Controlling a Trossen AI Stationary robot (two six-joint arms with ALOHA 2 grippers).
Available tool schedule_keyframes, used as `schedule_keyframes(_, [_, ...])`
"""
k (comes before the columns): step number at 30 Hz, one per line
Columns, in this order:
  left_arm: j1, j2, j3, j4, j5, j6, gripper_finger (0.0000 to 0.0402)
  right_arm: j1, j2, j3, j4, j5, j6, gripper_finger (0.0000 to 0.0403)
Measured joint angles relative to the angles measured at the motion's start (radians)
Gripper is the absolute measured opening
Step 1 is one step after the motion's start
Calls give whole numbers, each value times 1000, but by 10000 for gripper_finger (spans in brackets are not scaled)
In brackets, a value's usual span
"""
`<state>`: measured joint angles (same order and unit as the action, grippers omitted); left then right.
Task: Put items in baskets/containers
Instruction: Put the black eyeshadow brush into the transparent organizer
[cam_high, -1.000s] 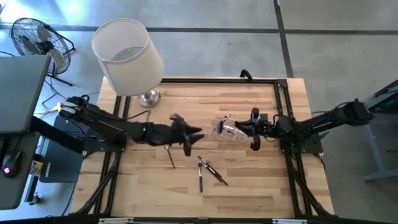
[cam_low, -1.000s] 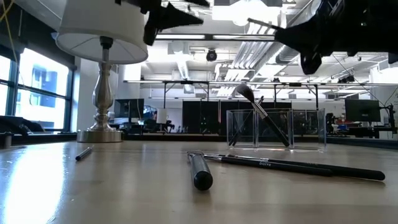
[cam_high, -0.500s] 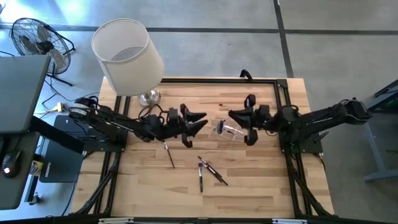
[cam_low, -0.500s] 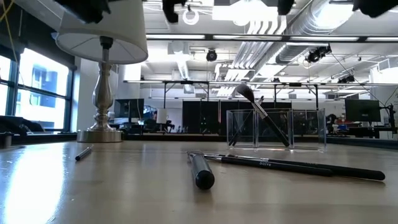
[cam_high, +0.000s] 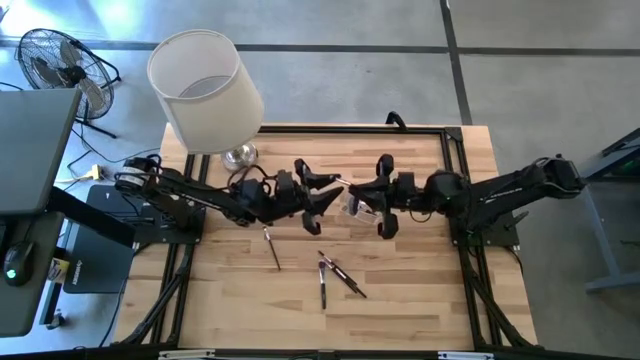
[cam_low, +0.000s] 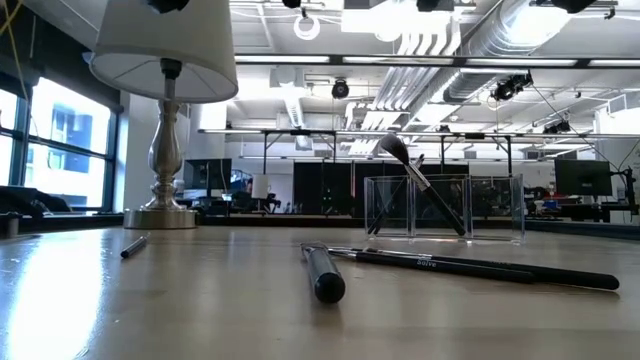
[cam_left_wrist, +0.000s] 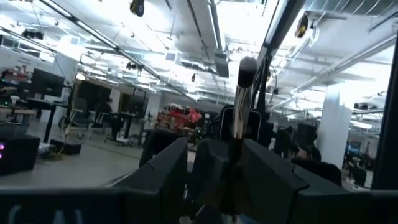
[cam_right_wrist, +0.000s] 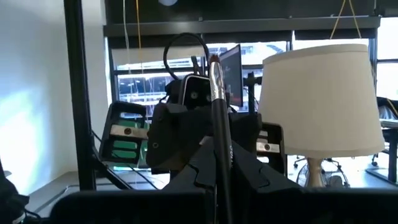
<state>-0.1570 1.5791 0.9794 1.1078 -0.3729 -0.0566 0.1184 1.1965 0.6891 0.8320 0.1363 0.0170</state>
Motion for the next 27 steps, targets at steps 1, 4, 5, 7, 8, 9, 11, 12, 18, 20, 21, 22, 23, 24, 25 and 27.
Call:
schedule_keyframes(1, [0,1,0,-2,0,0,152,0,0,0,2,-2,-1,8])
schedule_keyframes(4, [0,2,0,13,0,0,152,0,0,0,3,-5,0,8])
schedule_keyframes(5, [0,1,0,18,0,0,152,0,0,0,3,-5,0,8])
schedule_keyframes(7, [0,1,0,22,0,0,152,0,0,0,3,-5,0,8])
schedule_keyframes(8, [0,1,0,22,0,0,152,0,0,0,2,-5,0,8])
schedule_keyframes(9, [0,1,0,24,0,0,152,0,0,0,1,-5,0,8])
schedule_keyframes(11, [0,1,0,28,0,0,152,0,0,0,-6,-5,0,8])
schedule_keyframes(12, [0,1,0,27,-1,0,152,0,0,0,-12,-5,0,8])
schedule_keyframes(18, [0,1,2,37,2,0,152,0,0,0,-32,3,1,8])
schedule_keyframes(20, [0,1,2,49,3,0,152,0,0,0,-41,10,1,8])
schedule_keyframes(21, [0,1,2,51,3,0,152,0,0,0,-47,12,1,8])
schedule_keyframes(22, [0,1,2,51,3,-1,152,0,0,0,-50,12,1,8])
schedule_keyframes(23, [0,1,2,51,4,-1,152,0,0,0,-53,13,1,8])
schedule_keyframes(24, [0,1,2,51,4,-1,152,0,0,0,-54,13,1,8])
schedule_keyframes(25, [0,1,2,53,3,-1,152,0,1,0,-54,13,1,8])
schedule_keyframes(27, [0,1,2,56,0,-1,152,0,2,0,-54,20,1,8])
